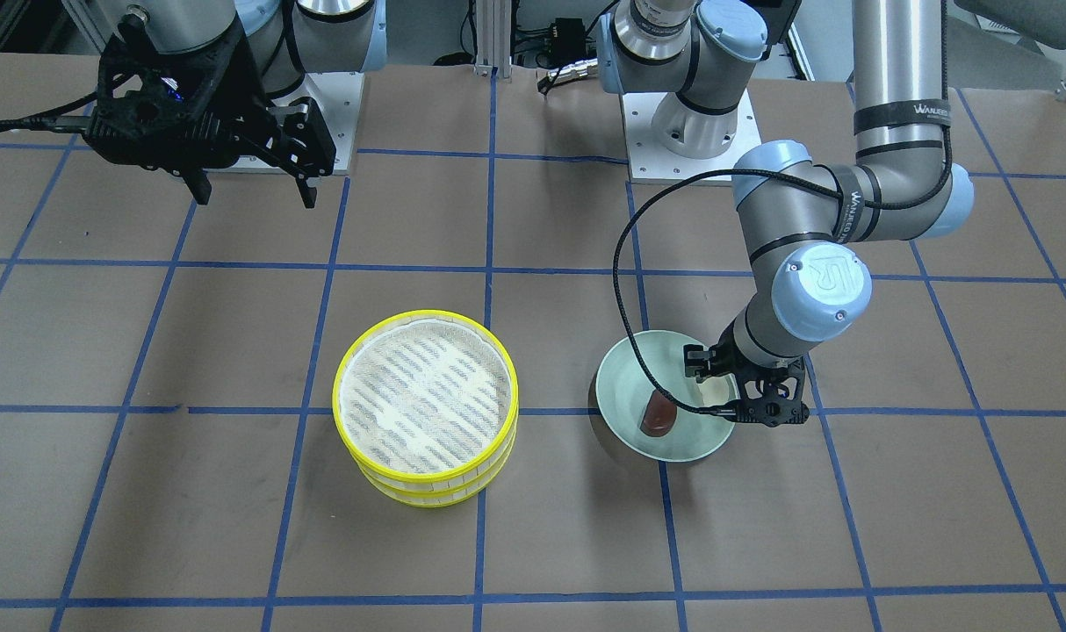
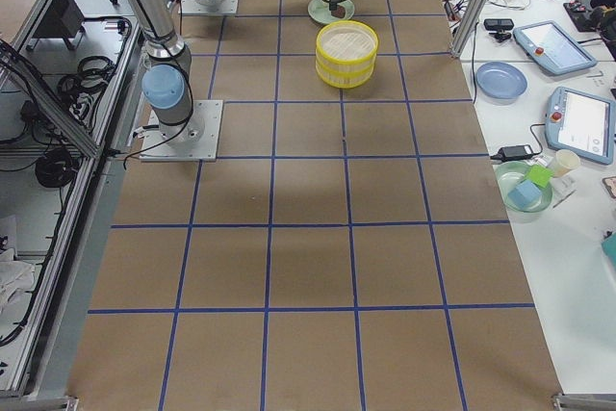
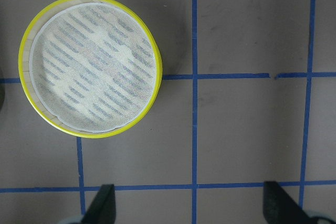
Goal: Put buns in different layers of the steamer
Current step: 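Grasp the white bun with the left gripper and lift it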
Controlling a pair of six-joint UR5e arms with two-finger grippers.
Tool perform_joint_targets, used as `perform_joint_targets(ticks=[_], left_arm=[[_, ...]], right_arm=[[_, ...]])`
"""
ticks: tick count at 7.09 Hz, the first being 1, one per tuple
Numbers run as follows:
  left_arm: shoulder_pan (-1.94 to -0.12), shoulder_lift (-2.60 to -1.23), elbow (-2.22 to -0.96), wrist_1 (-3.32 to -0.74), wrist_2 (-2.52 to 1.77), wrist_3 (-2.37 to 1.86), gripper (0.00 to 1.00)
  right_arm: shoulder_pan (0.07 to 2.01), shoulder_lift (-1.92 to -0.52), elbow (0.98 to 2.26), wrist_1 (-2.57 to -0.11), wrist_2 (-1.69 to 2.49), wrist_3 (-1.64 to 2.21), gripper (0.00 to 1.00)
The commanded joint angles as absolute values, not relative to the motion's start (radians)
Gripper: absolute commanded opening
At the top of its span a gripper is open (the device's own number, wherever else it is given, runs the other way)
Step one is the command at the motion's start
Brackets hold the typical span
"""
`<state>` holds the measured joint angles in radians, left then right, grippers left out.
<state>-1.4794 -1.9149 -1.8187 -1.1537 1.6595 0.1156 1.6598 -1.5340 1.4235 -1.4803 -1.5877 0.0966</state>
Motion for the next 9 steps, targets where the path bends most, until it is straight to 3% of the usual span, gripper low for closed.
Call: perform_joint_targets(ticks=[1,5,9], left_arm=[[-1.479,-1.936,-1.819,-1.154,1.66,0.115,0.63],[-1.479,-1.963,-1.825,-1.155,1.654,0.11,0.63],[-1.477,-1.968,-1.827,-1.134,1.661,0.121,0.07]], right_arm=[[1.66,-1.534,1.424,-1.48,-1.588,0.097,1.0],[1.66,-1.534,1.424,-1.48,-1.586,0.097,1.0],[1.66,-1.534,1.424,-1.48,-1.586,0.097,1.0]])
